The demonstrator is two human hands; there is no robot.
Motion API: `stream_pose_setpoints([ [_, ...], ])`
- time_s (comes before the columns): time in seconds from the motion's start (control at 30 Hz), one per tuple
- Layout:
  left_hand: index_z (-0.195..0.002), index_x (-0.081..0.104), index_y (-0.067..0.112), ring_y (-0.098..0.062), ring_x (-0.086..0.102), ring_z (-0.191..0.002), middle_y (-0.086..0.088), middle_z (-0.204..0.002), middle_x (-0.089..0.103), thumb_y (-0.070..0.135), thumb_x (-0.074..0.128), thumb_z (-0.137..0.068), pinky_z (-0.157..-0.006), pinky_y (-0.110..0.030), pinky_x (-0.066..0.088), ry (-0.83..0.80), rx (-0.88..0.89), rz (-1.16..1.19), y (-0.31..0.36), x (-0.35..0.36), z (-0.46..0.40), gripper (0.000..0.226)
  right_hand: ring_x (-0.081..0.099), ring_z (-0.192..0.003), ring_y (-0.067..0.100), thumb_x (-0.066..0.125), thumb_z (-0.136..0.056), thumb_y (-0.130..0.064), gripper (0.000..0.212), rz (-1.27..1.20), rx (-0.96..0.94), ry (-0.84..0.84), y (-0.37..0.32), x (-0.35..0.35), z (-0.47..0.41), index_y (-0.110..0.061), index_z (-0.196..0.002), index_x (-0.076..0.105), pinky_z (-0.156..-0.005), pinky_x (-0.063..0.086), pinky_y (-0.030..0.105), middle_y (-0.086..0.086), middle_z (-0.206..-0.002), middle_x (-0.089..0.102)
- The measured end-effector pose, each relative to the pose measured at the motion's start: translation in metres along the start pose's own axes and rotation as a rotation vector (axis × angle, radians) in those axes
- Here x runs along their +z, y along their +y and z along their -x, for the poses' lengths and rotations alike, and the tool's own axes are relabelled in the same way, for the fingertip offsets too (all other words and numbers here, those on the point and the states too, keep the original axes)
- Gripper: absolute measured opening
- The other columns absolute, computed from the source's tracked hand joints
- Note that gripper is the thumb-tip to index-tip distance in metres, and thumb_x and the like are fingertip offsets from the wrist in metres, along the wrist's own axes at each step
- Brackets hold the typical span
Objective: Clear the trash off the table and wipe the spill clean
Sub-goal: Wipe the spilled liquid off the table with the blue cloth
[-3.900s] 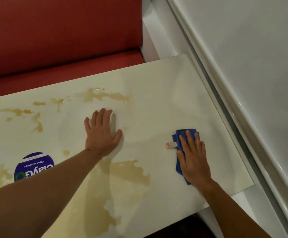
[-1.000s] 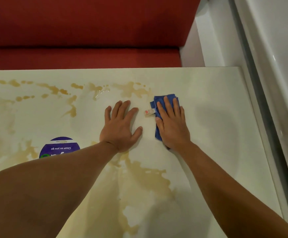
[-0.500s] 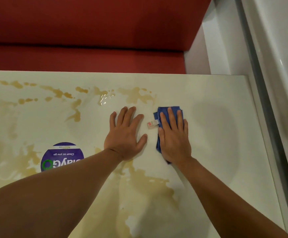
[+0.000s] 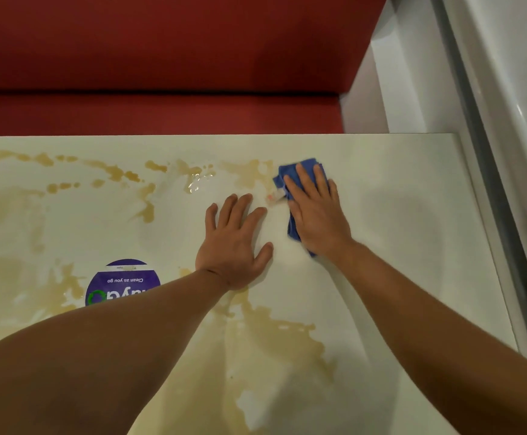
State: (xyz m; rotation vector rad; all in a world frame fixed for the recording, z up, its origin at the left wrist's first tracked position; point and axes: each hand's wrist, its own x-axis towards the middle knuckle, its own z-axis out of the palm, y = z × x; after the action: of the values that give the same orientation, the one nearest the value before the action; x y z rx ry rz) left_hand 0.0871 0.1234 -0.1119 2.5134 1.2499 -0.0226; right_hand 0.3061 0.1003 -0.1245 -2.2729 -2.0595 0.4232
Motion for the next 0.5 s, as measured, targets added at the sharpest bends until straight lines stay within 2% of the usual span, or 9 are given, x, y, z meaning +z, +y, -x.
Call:
stream_pose_setpoints([
  [0.07,-0.156,0.029,0.028,-0.029,0.004,-0.156,-0.005,-0.168,0.014,0.063,0.035,-0.093,-0.125,-0.054,0.0,0.005,0.001,0.012,0.0,0.0,0.0,0.072,-0.002,-0.158,0.034,0.033,-0.11,-0.028,0.054,0.012,-0.035,0.001,-0.001,0.011,0.051,-0.023,-0.163,0.022,-0.125,0.014,0.056,0.003,-0.172,0.008],
  [0.17,-0.156,0.029,0.028,-0.028,0.003,-0.156,-0.004,-0.168,0.013,0.063,0.035,-0.094,-0.125,-0.054,0.0,0.003,-0.001,0.021,0.0,-0.001,0.0,0.071,0.001,-0.158,0.033,0.026,-0.11,-0.034,0.054,-0.014,-0.01,-0.024,0.007,0.018,0.128,-0.023,-0.162,0.022,-0.124,0.013,0.053,0.001,-0.172,0.008],
  [0.27,-0.155,0.028,0.029,-0.028,0.002,-0.156,-0.004,-0.168,0.012,0.062,0.035,-0.094,-0.124,-0.055,-0.001,-0.001,-0.003,0.026,0.0,-0.001,-0.001,0.07,0.002,-0.158,0.031,0.022,-0.11,-0.039,0.054,-0.024,-0.007,-0.079,0.027,0.011,0.162,-0.023,-0.162,0.021,-0.123,0.012,0.052,-0.001,-0.172,0.007],
  [0.4,-0.154,0.031,0.028,-0.029,0.004,-0.156,-0.005,-0.168,0.013,0.061,0.038,-0.093,-0.124,-0.055,-0.002,0.002,0.002,0.054,-0.002,0.001,-0.002,0.069,0.005,-0.157,0.035,0.02,-0.109,-0.041,0.057,0.008,0.05,-0.08,0.045,-0.003,0.112,-0.02,-0.162,0.024,-0.121,0.019,0.059,0.005,-0.171,0.012],
  [0.5,-0.155,0.03,0.028,-0.029,0.003,-0.156,-0.005,-0.168,0.012,0.062,0.037,-0.093,-0.124,-0.056,-0.001,0.0,0.005,0.047,-0.002,0.002,-0.001,0.071,0.0,-0.157,0.037,0.018,-0.107,-0.04,0.059,0.005,0.127,-0.045,0.039,-0.014,0.034,-0.019,-0.162,0.022,-0.123,0.013,0.061,0.006,-0.171,0.009],
])
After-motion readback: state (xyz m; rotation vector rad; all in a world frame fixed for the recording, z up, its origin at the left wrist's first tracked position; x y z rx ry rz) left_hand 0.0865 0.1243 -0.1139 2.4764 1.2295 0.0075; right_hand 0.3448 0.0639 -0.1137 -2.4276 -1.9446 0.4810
